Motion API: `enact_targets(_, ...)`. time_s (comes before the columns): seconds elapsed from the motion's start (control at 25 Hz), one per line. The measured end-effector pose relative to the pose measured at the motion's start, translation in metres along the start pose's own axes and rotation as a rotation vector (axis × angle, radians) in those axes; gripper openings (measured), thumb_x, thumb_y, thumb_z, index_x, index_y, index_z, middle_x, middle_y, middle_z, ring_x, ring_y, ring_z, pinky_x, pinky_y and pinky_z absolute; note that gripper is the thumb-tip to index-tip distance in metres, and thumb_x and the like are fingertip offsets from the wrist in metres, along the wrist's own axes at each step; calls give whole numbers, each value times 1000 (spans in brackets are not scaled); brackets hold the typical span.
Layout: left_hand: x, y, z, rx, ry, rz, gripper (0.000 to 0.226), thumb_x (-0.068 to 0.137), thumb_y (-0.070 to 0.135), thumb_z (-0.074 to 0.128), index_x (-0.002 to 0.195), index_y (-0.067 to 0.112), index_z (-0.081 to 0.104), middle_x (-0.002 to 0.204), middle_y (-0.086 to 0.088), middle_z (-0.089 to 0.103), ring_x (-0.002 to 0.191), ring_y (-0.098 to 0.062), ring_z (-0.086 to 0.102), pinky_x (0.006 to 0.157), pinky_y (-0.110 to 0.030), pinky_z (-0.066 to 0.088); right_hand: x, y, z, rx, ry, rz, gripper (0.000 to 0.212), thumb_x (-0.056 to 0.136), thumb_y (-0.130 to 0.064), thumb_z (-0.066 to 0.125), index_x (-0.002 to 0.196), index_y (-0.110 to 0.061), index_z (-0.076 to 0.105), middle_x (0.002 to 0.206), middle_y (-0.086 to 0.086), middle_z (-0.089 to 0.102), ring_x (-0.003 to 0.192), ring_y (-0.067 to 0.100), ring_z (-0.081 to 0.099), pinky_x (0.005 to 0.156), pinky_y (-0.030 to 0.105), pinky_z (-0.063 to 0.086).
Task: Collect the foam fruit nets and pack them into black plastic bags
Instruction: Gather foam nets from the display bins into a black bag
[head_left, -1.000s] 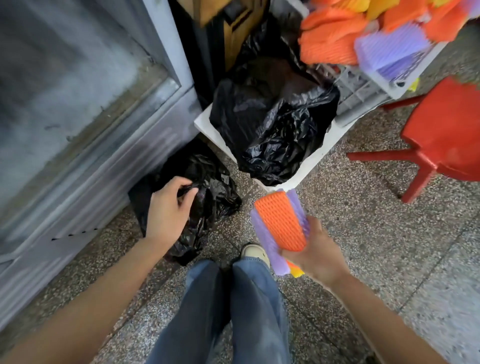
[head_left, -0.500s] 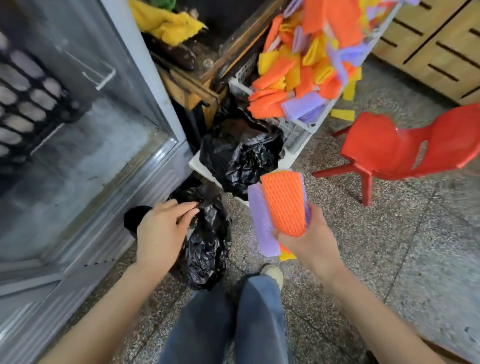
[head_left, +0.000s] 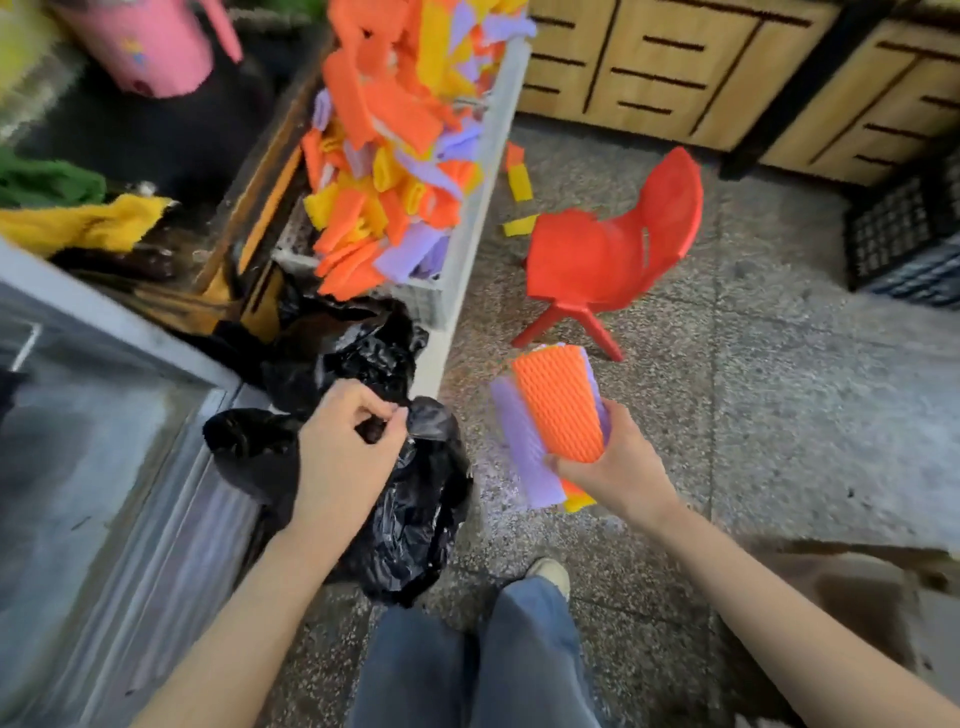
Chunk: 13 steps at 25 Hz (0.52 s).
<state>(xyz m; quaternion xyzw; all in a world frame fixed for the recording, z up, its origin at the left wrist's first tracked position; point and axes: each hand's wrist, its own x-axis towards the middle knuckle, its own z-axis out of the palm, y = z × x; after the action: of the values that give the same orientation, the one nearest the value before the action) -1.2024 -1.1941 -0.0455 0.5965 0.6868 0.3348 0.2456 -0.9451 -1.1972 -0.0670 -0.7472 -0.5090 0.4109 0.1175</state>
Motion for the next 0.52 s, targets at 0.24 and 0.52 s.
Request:
enact_targets(0.24, 33, 143, 96, -246, -253, 93, 35, 88, -9, 51, 79, 25, 49, 89, -1, 63, 89, -2, 62, 81, -15, 47, 10, 48, -126, 100, 223, 77, 87, 63, -38, 80, 135, -15, 35, 126, 6, 54, 112, 27, 57, 88, 38, 46)
enact_targets(0.52, 98, 246, 180, -350, -568, -206, 21, 87, -5, 50, 85, 16, 47, 74, -7, 55, 45, -12, 48, 46, -23, 34, 30, 78, -255, 118, 443, 59, 82, 64, -38, 80, 131, -16, 37, 124, 5, 54, 110, 25, 56, 84, 35, 43)
